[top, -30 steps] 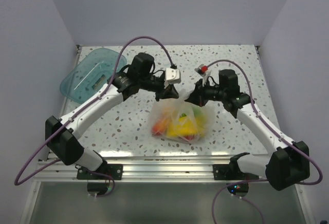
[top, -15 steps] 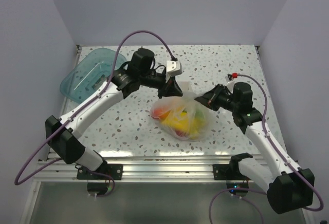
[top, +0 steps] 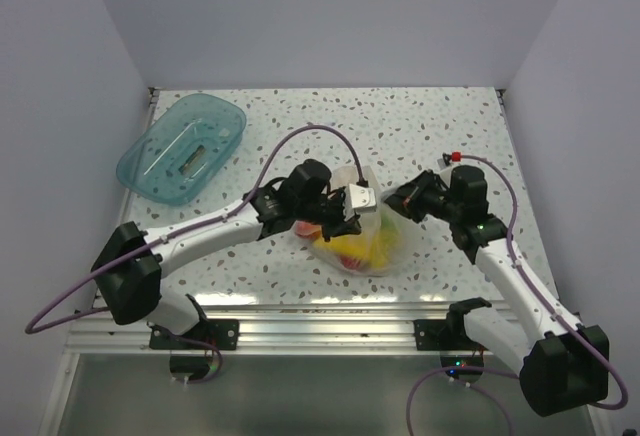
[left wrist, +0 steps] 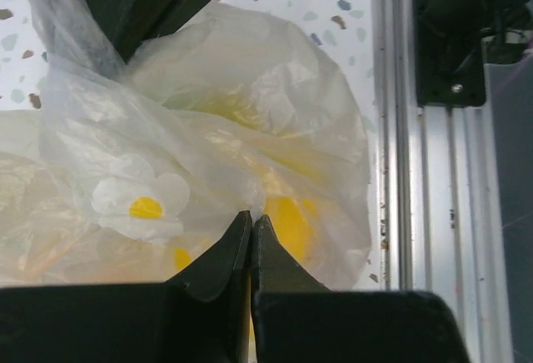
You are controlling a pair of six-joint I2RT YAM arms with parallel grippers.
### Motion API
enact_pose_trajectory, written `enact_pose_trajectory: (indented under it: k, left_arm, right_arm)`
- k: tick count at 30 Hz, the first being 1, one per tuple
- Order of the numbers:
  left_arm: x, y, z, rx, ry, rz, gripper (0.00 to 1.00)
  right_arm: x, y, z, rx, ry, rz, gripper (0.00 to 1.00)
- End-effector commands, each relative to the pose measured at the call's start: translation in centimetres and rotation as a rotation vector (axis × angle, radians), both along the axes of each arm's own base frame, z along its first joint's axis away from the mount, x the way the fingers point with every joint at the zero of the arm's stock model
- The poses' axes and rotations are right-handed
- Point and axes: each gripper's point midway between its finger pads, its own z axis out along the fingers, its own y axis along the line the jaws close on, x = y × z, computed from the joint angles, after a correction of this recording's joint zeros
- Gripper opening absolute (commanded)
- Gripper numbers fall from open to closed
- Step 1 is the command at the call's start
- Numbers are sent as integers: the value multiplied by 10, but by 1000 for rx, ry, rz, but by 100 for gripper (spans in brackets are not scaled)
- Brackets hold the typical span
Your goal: Place the fake fruits into the plastic bag and tie a complex knot
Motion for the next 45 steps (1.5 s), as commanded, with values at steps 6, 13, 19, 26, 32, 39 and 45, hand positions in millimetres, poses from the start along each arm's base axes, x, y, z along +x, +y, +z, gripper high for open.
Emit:
enact_pose_trajectory:
  k: [6,13,19,26,32,39,45]
  left_arm:
    - [50,1,-60,158,-155,154,0]
    - [65,-21,-37,-47,-53,190,0]
    - [74,-31,15,-331,106,202,0]
    - [89,-49,16,-441,281,254,0]
    - [65,-51,52,-586,436,133,0]
    - [34,-44,55,-698,662,37,0]
    - [41,-45,58,-736,686,65,0]
  right_arm:
    - [8,3,15,67,-64,-7,0]
    - [-8,14,15,104,-71,54,0]
    - [-14,22,22,132,-107,89,0]
    - [-13,36,30,183,-134,118,0]
    - [-1,51,33,160,-215,192,0]
    - [-27,50,14,-57,-277,381,4]
    - [-40,38,17,-220,-393,492,31]
